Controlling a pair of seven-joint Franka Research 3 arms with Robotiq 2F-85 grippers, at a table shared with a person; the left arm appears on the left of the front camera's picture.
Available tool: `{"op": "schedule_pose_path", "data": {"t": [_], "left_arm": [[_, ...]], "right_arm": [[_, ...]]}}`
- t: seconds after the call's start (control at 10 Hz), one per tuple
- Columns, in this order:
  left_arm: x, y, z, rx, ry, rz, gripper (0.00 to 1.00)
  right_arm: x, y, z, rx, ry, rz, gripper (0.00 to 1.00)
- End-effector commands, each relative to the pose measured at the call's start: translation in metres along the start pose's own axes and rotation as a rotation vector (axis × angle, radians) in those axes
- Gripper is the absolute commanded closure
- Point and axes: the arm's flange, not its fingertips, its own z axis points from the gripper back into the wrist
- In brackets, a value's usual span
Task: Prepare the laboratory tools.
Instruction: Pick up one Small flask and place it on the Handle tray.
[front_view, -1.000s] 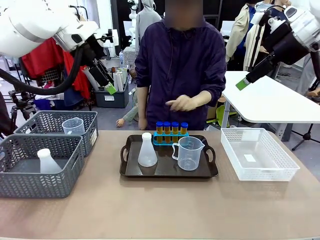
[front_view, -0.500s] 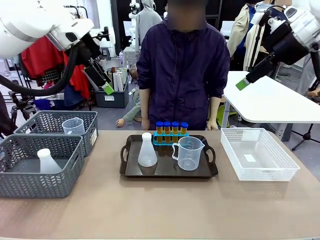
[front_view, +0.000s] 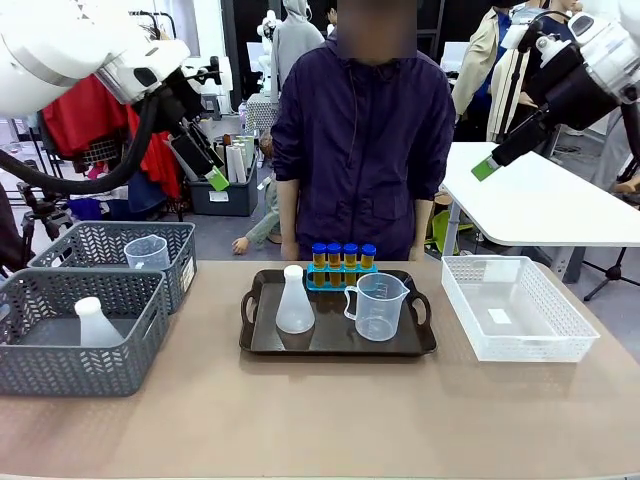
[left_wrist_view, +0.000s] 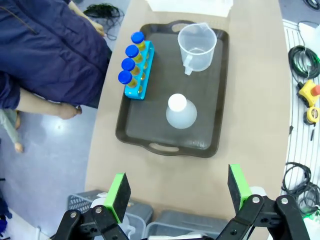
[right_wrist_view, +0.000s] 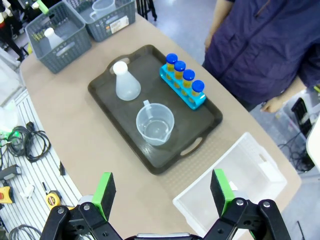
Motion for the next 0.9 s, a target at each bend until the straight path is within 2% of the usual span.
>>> {"op": "schedule_pose_path", "data": {"t": [0.0, 0.8], "left_arm": [[0.0003, 0.0017, 0.0032, 0.003, -0.006, 0.001, 0.0], [0.0003, 0.0017, 0.0032, 0.003, -0.006, 0.001, 0.0]], "right_arm": [[0.0001, -0.0001, 0.0, 0.015, -0.017, -0.005, 0.0], [0.0001, -0.0001, 0.0, 0.015, -0.017, -0.005, 0.0]]}}
